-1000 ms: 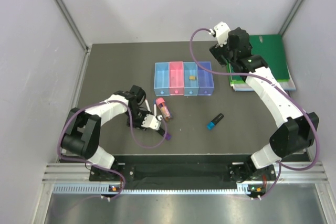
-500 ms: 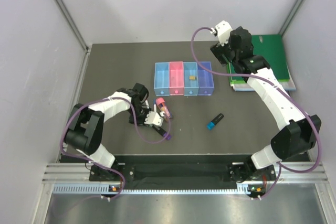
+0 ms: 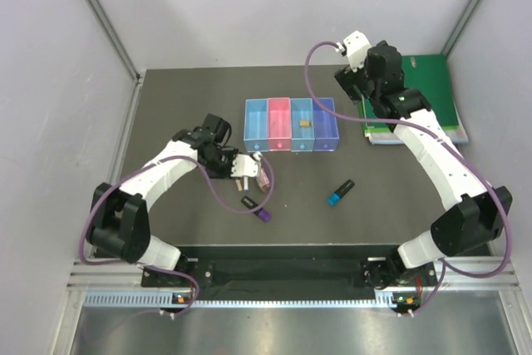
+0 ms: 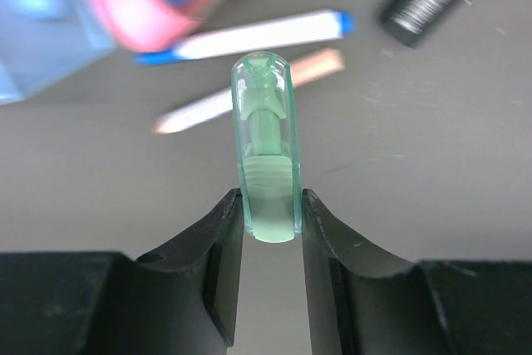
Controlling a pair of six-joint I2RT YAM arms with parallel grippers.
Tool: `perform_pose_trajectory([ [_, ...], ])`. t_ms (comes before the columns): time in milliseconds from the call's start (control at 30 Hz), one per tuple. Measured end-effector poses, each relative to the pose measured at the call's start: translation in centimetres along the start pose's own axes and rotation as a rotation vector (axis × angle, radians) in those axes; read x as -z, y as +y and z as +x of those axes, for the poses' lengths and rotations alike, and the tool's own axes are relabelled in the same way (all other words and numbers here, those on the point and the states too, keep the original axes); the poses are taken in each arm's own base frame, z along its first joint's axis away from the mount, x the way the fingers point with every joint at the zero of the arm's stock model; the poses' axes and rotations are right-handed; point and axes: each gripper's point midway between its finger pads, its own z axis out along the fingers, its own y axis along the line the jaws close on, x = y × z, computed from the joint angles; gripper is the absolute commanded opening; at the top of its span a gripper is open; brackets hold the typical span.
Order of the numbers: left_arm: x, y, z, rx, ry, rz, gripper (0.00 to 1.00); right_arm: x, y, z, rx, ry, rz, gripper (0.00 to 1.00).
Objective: Sort the stationery into containers
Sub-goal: Pick up the stationery from the center of the board, then place the stationery in the storage box.
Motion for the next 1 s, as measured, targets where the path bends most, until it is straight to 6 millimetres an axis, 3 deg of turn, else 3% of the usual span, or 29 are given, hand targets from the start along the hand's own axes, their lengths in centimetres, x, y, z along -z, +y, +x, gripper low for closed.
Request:
perform_pose_trajectory([
  [133, 2.5, 2.3, -1.7, 0.024, -0.053, -0.102, 0.05, 0.6, -0.5, -0.4, -0.006, -0.015, 0.009, 0.91],
  [333, 3.1, 4.4, -3.1, 0.057, -0.096, -0.166, 0.04, 0.8, -1.3, -0.4, -0.016, -0.023, 0.036, 0.91],
  [600, 3.1, 12.9, -7.9, 0.105, -0.195, -0.295, 0.04, 0.5, -4.2, 1.3, -0.049, 0.020, 0.115, 0.91],
  [800, 1.5, 16.8, -12.1, 0.083, -0.252, -0.331, 0.04, 0.5, -4.3, 2.5, -0.055, 0.045, 0.123, 0.91],
  [1000, -2.0, 19.6, -16.3, 0.085, -0.273, -0.332, 0.04, 0.5, -4.1, 3.7, -0.054, 0.065, 0.123, 0.91],
])
